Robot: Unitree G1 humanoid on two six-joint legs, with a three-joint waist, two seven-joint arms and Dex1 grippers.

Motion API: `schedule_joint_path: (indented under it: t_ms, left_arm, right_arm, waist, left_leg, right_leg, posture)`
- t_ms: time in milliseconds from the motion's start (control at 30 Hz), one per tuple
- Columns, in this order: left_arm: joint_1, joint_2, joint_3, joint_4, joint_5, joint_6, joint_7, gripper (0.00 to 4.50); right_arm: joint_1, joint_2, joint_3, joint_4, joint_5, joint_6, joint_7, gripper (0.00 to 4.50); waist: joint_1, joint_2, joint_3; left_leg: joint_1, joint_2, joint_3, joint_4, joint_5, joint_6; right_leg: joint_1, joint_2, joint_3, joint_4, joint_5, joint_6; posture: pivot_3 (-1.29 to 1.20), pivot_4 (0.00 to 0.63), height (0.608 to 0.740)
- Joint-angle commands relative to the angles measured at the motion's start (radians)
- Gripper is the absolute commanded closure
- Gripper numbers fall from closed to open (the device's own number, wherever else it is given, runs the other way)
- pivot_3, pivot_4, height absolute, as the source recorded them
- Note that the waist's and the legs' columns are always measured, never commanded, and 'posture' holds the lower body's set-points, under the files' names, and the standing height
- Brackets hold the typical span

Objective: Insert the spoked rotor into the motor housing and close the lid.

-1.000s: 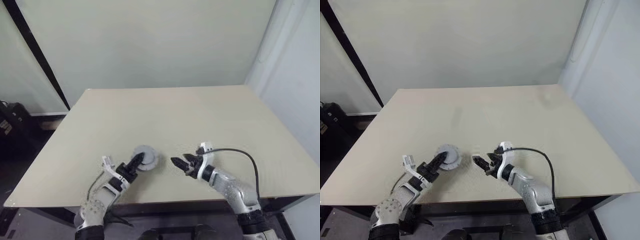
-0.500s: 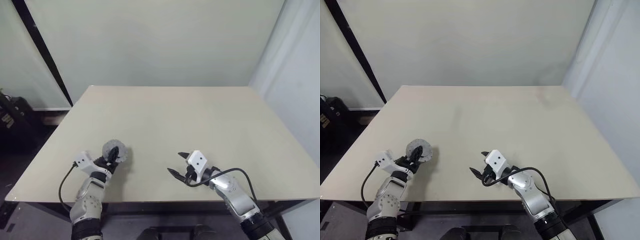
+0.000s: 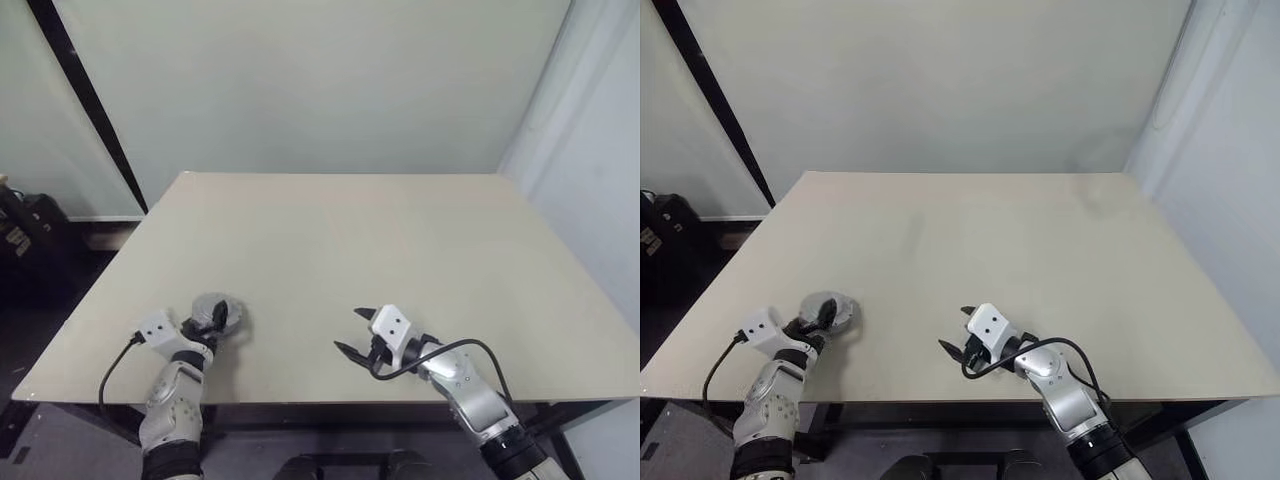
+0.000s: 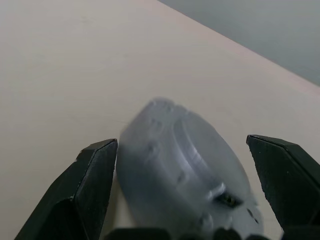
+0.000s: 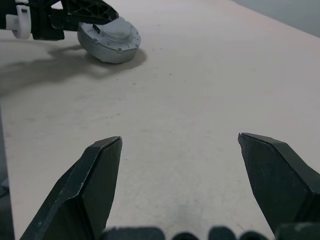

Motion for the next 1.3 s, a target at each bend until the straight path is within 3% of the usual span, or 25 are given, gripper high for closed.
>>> schedule_joint_path:
  t_ms: [33, 300, 567, 667, 1300]
  left_arm:
    - [-0.001, 0.017, 0.007, -0.030, 0.030, -0.046, 0.031, 0.03]
    - [0.058, 0.042, -0.020, -0.118, 0.038, -0.051, 0.000, 0.03]
    - [0.214, 0.180, -0.335, -0.509, 0.009, 0.120, -0.350, 0.03]
    - [0.234, 0.217, -0.379, -0.547, 0.006, 0.147, -0.417, 0.03]
    - [0.274, 0.245, -0.338, -0.529, 0.021, 0.171, -0.418, 0.03]
  right_arm:
    - [-0.010, 0.006, -0.002, -0.009, -0.005, -0.019, 0.008, 0.45]
    - [-0.007, 0.019, -0.024, 0.003, 0.012, -0.006, 0.009, 0.45]
    - [0.013, 0.043, -0.197, -0.023, 0.108, 0.084, -0.072, 0.45]
    - [0.038, 0.042, -0.221, -0.052, 0.102, 0.098, -0.101, 0.45]
    - [0.113, 0.071, -0.165, -0.118, 0.061, 0.109, -0.164, 0.45]
  waist:
    - [0.000, 0.000, 0.000]
    - [-0.001, 0.000, 0.000]
    - [-0.001, 0.003, 0.000]
    - [-0.002, 0.004, 0.000]
    - [-0.001, 0.009, 0.000]
  left_leg:
    - [0.000, 0.000, 0.000, 0.000, 0.000, 0.000]
    - [0.000, 0.000, 0.001, 0.003, 0.000, 0.000]
    - [0.000, 0.000, 0.001, 0.004, 0.000, 0.000]
    - [0.000, 0.000, 0.002, 0.004, 0.000, 0.000]
    - [0.000, 0.002, 0.003, 0.006, 0.000, 0.000]
  right_leg:
    - [0.000, 0.000, 0.000, 0.000, 0.000, 0.000]
    - [0.000, 0.000, 0.000, 0.001, 0.000, 0.000]
    - [0.002, -0.001, 0.001, 0.001, 0.000, 0.000]
    - [0.001, 0.000, 0.002, 0.001, 0.000, 0.000]
    - [-0.001, 0.000, 0.001, 0.002, 0.000, -0.001]
  posture:
    - [0.00, 0.000, 0.740]
    - [0.00, 0.000, 0.740]
    - [0.00, 0.000, 0.740]
    - [0.00, 0.000, 0.740]
    - [0.00, 0.000, 0.740]
